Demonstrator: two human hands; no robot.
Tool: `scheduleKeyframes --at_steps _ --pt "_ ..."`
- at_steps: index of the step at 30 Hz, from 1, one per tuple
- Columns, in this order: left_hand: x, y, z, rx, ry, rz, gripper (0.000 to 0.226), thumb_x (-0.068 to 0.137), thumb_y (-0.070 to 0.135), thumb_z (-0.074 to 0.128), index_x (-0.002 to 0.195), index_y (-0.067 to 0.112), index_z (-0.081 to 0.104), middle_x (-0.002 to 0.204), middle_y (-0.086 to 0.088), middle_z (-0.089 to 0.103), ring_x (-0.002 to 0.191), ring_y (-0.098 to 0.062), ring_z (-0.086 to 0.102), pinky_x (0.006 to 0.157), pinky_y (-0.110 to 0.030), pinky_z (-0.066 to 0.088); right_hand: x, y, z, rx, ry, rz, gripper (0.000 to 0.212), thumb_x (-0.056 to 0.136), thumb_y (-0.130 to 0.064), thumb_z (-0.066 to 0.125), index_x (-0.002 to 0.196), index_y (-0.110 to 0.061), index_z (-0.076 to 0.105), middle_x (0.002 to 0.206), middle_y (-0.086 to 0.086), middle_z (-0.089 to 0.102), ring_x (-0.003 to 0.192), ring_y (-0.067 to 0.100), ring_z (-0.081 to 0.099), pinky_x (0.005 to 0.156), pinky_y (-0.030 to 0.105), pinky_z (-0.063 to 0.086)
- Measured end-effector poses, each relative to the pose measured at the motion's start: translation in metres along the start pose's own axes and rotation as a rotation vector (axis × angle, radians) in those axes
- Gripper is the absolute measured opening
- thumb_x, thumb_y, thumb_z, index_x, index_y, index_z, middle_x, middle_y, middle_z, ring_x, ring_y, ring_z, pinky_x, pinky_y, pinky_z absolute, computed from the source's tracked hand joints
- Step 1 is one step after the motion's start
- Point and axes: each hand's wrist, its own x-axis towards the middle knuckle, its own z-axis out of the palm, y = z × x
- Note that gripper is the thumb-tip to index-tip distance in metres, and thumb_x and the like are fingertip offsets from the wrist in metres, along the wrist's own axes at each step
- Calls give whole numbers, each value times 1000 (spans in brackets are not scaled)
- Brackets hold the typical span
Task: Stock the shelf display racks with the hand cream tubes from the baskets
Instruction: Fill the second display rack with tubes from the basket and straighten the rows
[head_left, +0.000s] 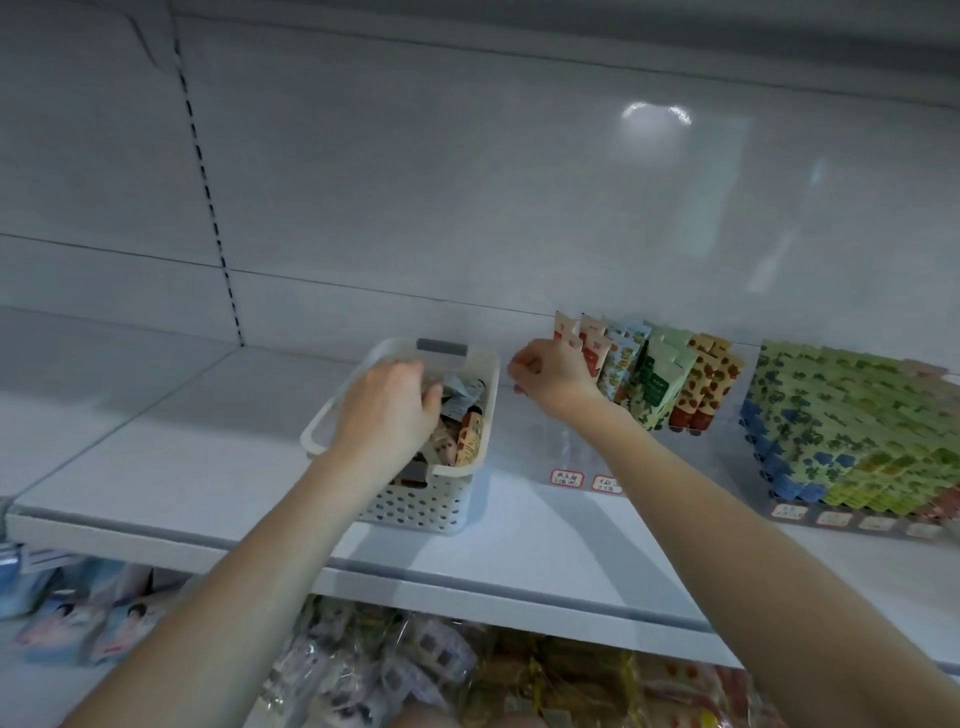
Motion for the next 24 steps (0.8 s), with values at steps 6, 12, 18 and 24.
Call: scheduleKeyframes --at_steps 6,12,18,24 --pt "27 -30 30 241 -507 -235 86 74 73 46 138 17 35 116 -6 60 103 -25 56 83 -32 44 18 -41 35 -95 -163 -30 26 96 -8 43 101 6 63 97 20 68 84 24 66 67 30 52" --pt "35 -38 34 114 -619 -296 97 70 63 51 149 25 11 136 -6 51 115 -26 51 95 -34 42 25 -52 68 -341 -304 -7 25 93 -13 50 68 -8 50 71 5 52 69 19 49 58 26 41" --pt "35 -42 31 -38 -575 -378 43 76 42 64 110 17 57 88 -2 63 89 -19 60 72 -26 45 22 -54 75 -354 -359 22 29 89 -18 58 66 -12 41 76 6 51 76 22 52 53 26 39" --pt "35 -39 28 -180 -524 -437 32 75 31 70 100 13 62 98 -6 63 95 -21 56 78 -28 45 21 -55 75 -297 -378 51 28 88 -17 55 64 -12 41 68 4 47 72 21 50 53 28 39"
